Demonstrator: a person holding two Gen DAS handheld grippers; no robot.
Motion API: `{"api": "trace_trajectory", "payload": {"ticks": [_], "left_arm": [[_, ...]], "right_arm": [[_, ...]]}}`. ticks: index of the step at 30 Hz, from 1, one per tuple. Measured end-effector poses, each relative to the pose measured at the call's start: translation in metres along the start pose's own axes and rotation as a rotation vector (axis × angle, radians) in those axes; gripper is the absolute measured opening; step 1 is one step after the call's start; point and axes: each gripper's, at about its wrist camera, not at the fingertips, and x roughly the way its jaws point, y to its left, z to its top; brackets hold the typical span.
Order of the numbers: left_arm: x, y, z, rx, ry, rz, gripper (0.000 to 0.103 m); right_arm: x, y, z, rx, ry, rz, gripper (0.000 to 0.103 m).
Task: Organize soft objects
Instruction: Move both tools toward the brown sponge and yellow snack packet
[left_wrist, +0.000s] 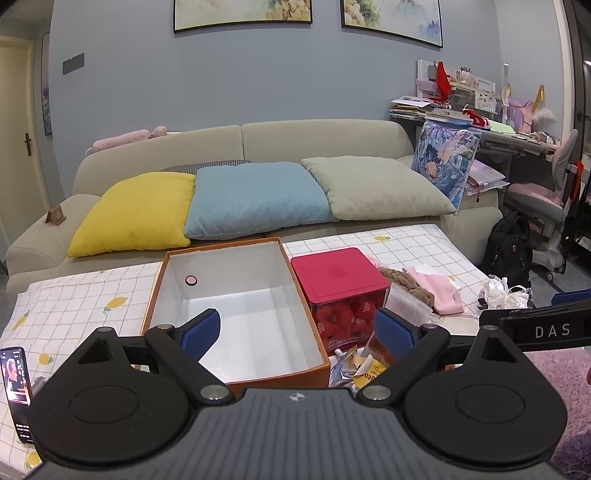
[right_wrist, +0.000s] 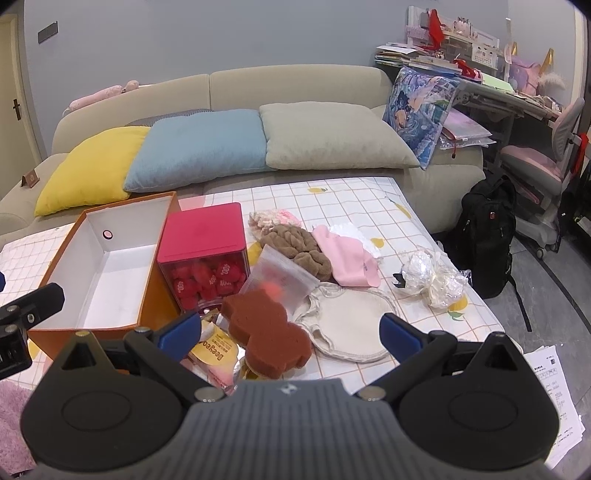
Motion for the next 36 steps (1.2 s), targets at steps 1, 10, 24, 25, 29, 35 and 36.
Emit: {"api": "trace_trajectory", "payload": {"ticks": [1, 10, 24, 25, 29, 35, 36], "left_arm": [[0.0004, 0.0003, 0.0000, 0.000, 0.001, 0.002, 0.103], [0.0020, 0.0003, -0.0021, 0.004, 0.024, -0.006, 0.103], [0.0024, -0.0012, -0.0028, 0.009, 0.036, 0.000, 0.103], [0.0025, -0.0009, -0.0028, 0.008, 0.037, -0.001, 0.103], [0.0035, -0.0010, -0.0023, 0.012, 0.042, -0.005, 0.103], [0.0040, -0.0018, -0.0036, 0.018, 0.049, -0.001, 0.103], [0.0041, -0.0018, -0.0037, 0.018, 0.050, -0.001, 0.103]], "right_arm": [[0.0002, 0.0001, 0.0001, 0.000, 0.001, -0.001, 0.100], [0.0008, 0.0004, 0.0004, 0.002, 0.003, -0.006, 0.100], [0.0013, -0.0011, -0.0008, 0.004, 0.010, -0.009, 0.100], [0.0014, -0.0014, -0.0010, 0.005, 0.011, -0.010, 0.100], [0.0024, -0.0008, -0.0007, 0.006, 0.016, -0.011, 0.100], [0.0031, -0.0011, -0.0010, 0.008, 0.023, -0.013, 0.100], [0.0037, -0.0012, -0.0008, 0.009, 0.024, -0.014, 0.100]]}}
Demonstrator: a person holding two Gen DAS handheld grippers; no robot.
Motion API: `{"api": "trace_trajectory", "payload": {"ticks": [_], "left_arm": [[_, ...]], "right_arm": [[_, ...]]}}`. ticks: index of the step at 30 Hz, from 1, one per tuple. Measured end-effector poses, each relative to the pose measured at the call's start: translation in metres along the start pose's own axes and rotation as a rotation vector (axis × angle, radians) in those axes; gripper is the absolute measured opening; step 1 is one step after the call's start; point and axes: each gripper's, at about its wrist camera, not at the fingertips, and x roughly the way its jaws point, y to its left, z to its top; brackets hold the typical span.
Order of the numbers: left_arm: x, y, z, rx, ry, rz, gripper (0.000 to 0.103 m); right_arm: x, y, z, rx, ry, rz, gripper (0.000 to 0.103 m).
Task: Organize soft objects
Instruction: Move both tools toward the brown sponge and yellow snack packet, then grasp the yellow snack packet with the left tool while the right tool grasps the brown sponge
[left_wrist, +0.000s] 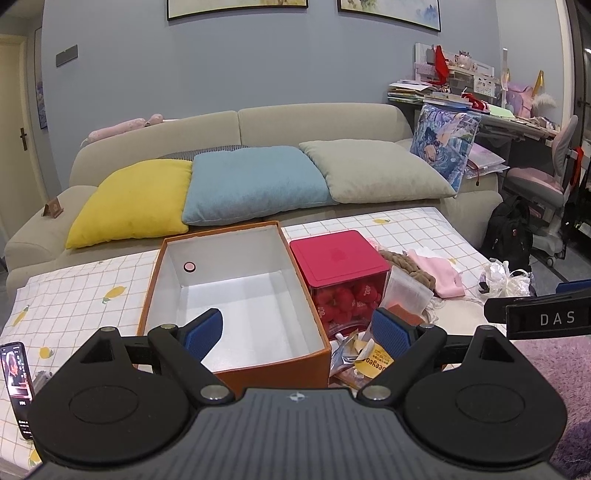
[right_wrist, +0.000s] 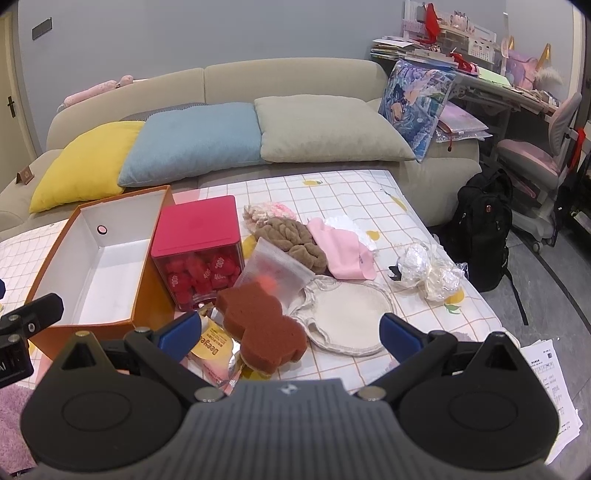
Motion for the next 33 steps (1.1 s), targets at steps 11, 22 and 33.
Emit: {"api": "trace_trajectory", "payload": {"ticks": [11, 22, 33], "left_arm": [[0.002, -0.001, 0.000, 0.007, 0.012, -0.005, 0.103], [0.009, -0.007, -0.002, 0.011, 0.039, -0.061, 0.103], [0.049, -0.017, -0.010, -0.084, 0.192, -0.259, 0.081]], "right_arm": [[0.003, -0.001, -0.001, 0.004, 0.019, -0.003, 0.100], [0.012, -0.004, -0.002, 0.014, 0.056, -0.007, 0.100], [0.036, -0.019, -0.009, -0.047, 0.067, 0.020, 0.084]]}}
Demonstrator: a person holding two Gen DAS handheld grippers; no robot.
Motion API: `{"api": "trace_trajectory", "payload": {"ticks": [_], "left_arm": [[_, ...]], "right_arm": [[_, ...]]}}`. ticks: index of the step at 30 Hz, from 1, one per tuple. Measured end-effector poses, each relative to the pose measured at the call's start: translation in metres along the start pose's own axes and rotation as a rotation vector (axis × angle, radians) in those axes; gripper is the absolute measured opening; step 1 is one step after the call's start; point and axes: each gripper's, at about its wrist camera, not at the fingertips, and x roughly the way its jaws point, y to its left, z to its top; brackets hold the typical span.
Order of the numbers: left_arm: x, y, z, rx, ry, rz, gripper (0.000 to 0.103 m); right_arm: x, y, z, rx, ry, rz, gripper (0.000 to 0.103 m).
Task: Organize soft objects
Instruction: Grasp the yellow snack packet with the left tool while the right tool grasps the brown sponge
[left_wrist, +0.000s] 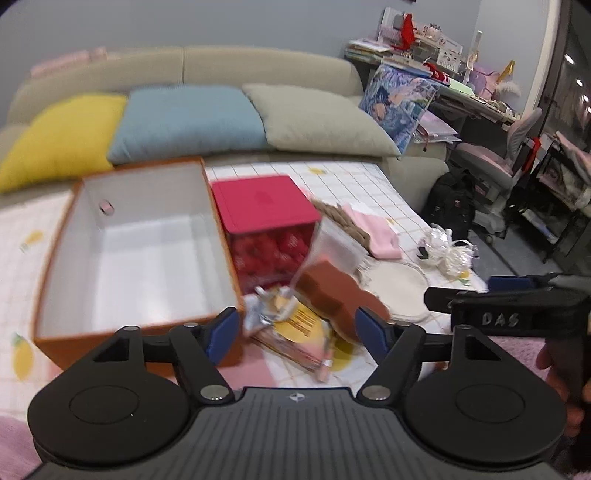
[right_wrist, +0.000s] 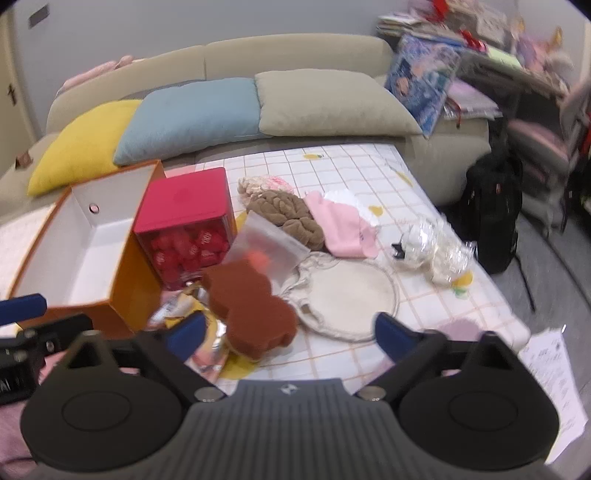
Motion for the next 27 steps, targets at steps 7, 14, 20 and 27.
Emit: {"api": "trace_trajectory", "payload": {"ticks": [7, 14, 20, 27], "left_arm": [[0.050, 0.011, -0.001, -0.205, 0.119, -0.052, 0.076], [0.092, 0.027, -0.014, -0.356, 0.195, -0.035, 0.066], [0.103, 0.032, -0.021, -0.415, 0.217, -0.021, 0.065], [0.110, 0.037, -0.021, -0.486, 0.245, -0.018, 0.073]], "right_arm": [[0.033, -0.012, -0.008, -0.041, 0.036, 0.058, 0.072], [0.087, -0.009, 0.002, -0.039, 0.179, 0.233, 0.072], [0.132, -0.004, 0.005, -0.032, 0.242, 0.260, 0.084], [0.155, -0.010, 0.004, 0.031, 0.282, 0.308, 0.073]]}}
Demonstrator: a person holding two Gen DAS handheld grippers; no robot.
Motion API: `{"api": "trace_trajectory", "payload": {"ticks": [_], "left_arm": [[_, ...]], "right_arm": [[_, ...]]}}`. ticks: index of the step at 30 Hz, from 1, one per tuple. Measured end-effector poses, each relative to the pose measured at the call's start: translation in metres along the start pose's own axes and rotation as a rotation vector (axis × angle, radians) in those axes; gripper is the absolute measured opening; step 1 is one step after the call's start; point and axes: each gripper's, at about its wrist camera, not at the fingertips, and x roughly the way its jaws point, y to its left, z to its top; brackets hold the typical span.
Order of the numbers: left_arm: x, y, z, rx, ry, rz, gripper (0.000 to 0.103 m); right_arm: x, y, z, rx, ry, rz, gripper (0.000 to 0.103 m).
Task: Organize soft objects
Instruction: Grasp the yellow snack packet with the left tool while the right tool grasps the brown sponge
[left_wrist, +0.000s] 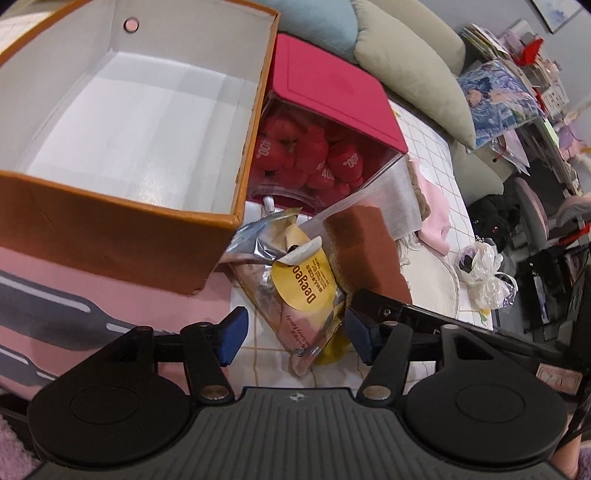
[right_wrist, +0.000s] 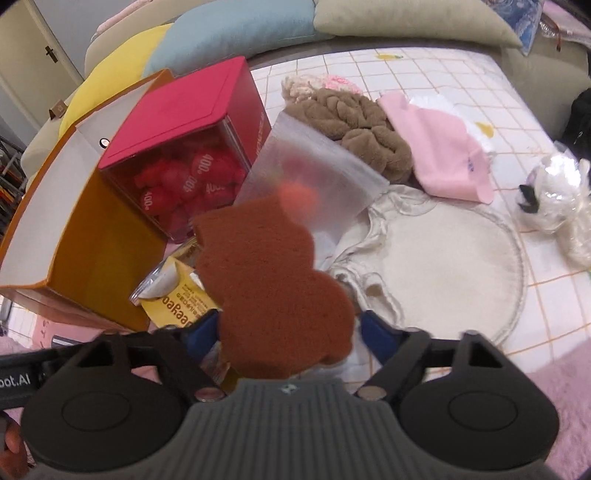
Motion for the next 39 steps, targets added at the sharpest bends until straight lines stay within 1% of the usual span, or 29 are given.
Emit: {"api": "trace_trajectory", "payload": {"ticks": [1, 4, 5, 7, 9, 12, 18, 20, 22, 23, 24, 25, 27, 29, 30, 33, 36, 39], "left_arm": [[0.003, -0.001, 0.001, -0.010, 0.003, 0.002, 0.074], [0.009, -0.004, 0.002, -0.035, 0.010, 0.009, 0.080], [0.012, -0.006, 0.003, -0.044, 0.015, 0.011, 0.082], [0.017, -0.009, 0.004, -0.061, 0.018, 0.023, 0.083], [0.023, -0.014, 0.005, -0.075, 0.015, 0.049, 0.087], [0.034, -0.020, 0.005, -0.096, 0.009, 0.083, 0.088], [0.054, -0.022, 0.006, -0.184, 0.021, 0.155, 0.089], [0.059, -0.019, 0.005, -0.213, 0.025, 0.151, 0.090], [0.060, -0.020, 0.005, -0.206, 0.015, 0.153, 0.089], [0.060, -0.019, 0.005, -0.203, 0.012, 0.151, 0.082], [0.059, -0.019, 0.004, -0.207, 0.005, 0.139, 0.073], [0.058, -0.017, 0.003, -0.208, 0.000, 0.138, 0.068], [0.055, -0.016, 0.002, -0.193, -0.003, 0.138, 0.050], [0.052, -0.012, 0.002, -0.192, 0.005, 0.116, 0.040], [0.049, -0.011, 0.001, -0.192, 0.008, 0.109, 0.037], [0.042, -0.009, -0.001, -0.175, 0.002, 0.093, 0.033], [0.033, -0.010, -0.003, -0.154, -0.008, 0.075, 0.029], [0.018, -0.011, -0.004, -0.109, -0.032, 0.057, 0.027]], "right_arm": [[-0.001, -0.001, 0.001, 0.003, -0.001, 0.001, 0.071], [-0.010, -0.004, -0.001, 0.026, -0.011, -0.005, 0.067], [-0.015, -0.005, -0.003, 0.037, -0.020, -0.021, 0.067], [-0.027, -0.008, -0.007, 0.065, -0.042, -0.058, 0.066], [-0.037, -0.011, -0.011, 0.088, -0.063, -0.089, 0.066], [-0.040, -0.014, -0.013, 0.108, -0.070, -0.103, 0.066], [-0.026, -0.019, -0.013, 0.115, -0.029, -0.077, 0.066], [-0.022, -0.020, -0.012, 0.115, -0.020, -0.078, 0.066], [-0.021, -0.019, -0.012, 0.112, -0.013, -0.078, 0.066], [-0.021, -0.018, -0.013, 0.110, -0.010, -0.079, 0.066], [-0.020, -0.018, -0.013, 0.108, -0.007, -0.080, 0.066], [-0.020, -0.018, -0.013, 0.108, -0.005, -0.081, 0.066], [-0.021, -0.018, -0.013, 0.107, -0.007, -0.082, 0.066], [-0.021, -0.018, -0.014, 0.107, -0.012, -0.084, 0.066], [-0.022, -0.018, -0.014, 0.106, -0.016, -0.086, 0.066], [-0.024, -0.016, -0.014, 0.097, -0.025, -0.094, 0.066], [-0.029, -0.014, -0.015, 0.089, -0.045, -0.104, 0.066], [-0.036, -0.013, -0.017, 0.087, -0.066, -0.109, 0.066]]}}
